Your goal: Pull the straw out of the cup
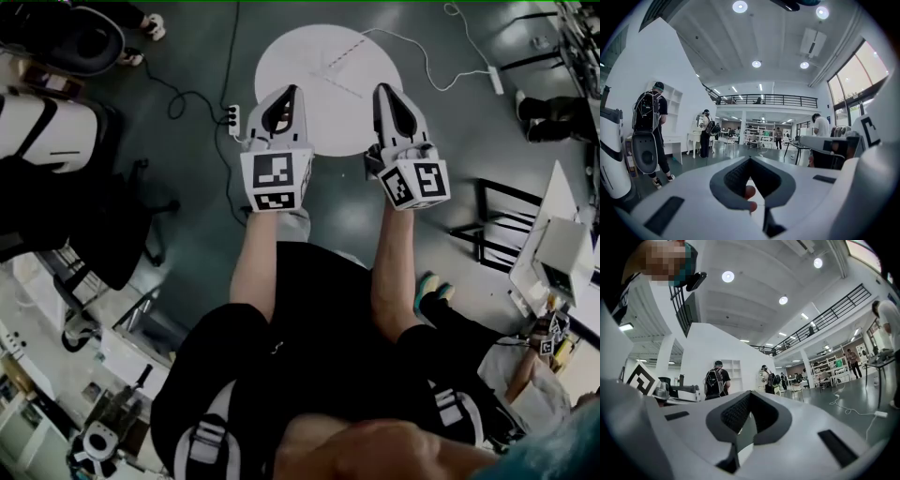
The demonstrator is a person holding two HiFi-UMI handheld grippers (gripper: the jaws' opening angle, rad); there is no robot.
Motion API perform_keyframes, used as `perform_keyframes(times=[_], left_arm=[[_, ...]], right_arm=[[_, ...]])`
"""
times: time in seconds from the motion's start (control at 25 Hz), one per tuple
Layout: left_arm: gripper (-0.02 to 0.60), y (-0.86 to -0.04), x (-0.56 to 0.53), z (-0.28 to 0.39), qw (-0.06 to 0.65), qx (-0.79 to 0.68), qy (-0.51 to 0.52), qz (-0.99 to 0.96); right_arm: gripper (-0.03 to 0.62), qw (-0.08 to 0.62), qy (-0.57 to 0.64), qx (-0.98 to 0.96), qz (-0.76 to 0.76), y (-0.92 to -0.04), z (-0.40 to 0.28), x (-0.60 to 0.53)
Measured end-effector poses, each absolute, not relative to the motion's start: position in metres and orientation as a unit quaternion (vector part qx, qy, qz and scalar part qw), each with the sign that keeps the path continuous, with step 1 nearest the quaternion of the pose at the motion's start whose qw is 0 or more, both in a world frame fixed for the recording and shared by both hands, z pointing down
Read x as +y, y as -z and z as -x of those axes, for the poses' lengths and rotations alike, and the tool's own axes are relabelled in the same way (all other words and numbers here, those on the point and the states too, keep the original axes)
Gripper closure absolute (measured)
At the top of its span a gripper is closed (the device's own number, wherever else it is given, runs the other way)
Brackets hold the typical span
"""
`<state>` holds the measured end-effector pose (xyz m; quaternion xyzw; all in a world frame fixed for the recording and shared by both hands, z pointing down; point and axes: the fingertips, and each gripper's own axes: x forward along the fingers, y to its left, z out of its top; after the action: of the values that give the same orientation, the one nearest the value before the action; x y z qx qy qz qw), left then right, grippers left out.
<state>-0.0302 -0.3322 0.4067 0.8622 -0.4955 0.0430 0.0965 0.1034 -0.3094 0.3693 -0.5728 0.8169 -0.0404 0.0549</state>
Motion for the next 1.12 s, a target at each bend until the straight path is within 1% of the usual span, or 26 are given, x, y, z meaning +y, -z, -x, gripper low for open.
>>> perform_keyframes(times=[0.16,0.36,0.56,0.8,1.0,1.12], left_arm=[[0.578,-0.407,-0.369,0.031,0.102,-0.492,-0.037,-0.864],[0.578,-0.422,-0.402,0.013,0.118,-0.469,-0.041,-0.875],[0.578,-0.434,-0.421,-0.025,0.136,-0.440,-0.047,-0.886],[0.578,-0.451,-0.434,-0.056,0.148,-0.430,-0.063,-0.888],[0.578,-0.460,-0.446,-0.060,0.156,-0.447,-0.079,-0.877],[0.578,-0.466,-0.455,-0.058,0.163,-0.460,-0.085,-0.869]], right_arm=[[0.579,0.061,0.038,0.808,0.585,-0.369,-0.113,-0.343],[0.579,0.031,0.039,0.810,0.584,-0.386,-0.112,-0.370],[0.579,0.003,0.055,0.778,0.626,-0.402,-0.154,-0.385],[0.577,0.007,0.097,0.771,0.630,-0.427,-0.185,-0.398],[0.577,0.016,0.131,0.775,0.618,-0.443,-0.196,-0.420],[0.577,-0.003,0.138,0.786,0.603,-0.453,-0.191,-0.432]])
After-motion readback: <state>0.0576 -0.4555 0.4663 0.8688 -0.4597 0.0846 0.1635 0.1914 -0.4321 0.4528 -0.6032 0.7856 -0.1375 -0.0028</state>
